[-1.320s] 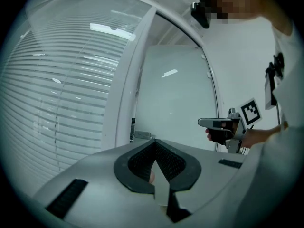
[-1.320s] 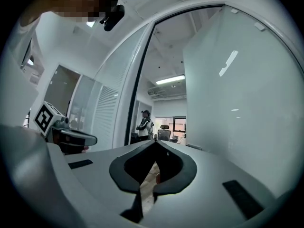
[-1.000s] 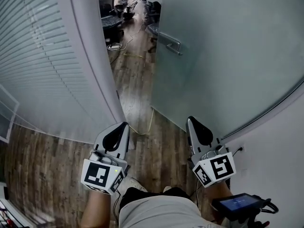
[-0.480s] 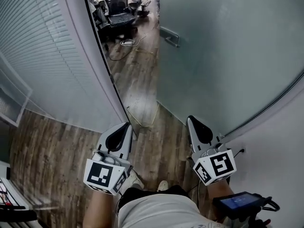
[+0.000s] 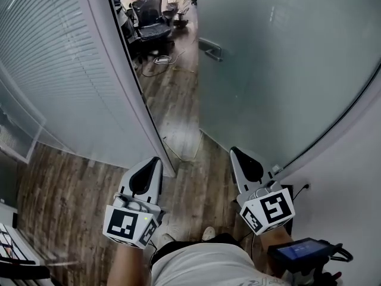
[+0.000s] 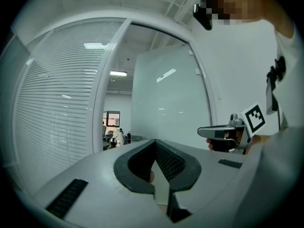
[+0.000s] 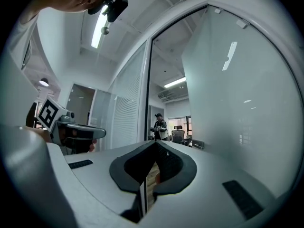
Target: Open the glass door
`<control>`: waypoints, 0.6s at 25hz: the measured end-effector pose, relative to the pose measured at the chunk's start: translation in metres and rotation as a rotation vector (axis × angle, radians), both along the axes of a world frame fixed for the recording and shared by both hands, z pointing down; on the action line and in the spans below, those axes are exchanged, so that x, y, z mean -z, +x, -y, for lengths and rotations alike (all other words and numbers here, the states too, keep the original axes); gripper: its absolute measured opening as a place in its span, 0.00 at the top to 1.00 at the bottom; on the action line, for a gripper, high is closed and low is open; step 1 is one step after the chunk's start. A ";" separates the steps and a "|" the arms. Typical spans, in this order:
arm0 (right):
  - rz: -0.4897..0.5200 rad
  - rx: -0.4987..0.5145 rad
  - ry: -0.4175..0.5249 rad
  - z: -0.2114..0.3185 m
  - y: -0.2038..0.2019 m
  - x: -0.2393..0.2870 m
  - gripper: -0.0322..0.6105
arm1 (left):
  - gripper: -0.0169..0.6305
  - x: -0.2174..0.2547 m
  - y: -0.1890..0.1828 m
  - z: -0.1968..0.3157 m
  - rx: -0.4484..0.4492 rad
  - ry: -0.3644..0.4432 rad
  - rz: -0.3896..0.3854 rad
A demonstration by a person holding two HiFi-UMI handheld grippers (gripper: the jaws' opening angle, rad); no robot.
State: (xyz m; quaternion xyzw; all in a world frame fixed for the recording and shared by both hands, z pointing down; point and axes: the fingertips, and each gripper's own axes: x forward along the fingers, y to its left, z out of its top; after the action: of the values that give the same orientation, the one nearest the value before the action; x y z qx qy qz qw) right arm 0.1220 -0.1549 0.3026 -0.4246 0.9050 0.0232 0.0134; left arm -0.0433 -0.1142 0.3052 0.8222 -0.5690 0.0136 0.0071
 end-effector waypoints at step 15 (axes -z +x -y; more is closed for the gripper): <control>-0.053 -0.005 0.043 -0.075 -0.113 -0.007 0.95 | 0.97 -0.016 -0.137 -0.077 0.054 0.047 -0.046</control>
State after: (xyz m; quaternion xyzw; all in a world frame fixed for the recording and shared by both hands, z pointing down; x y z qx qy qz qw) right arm 0.0090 -0.0797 0.3096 -0.4255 0.9034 0.0538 -0.0017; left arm -0.1802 -0.0371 0.3214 0.8066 -0.5908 -0.0189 0.0013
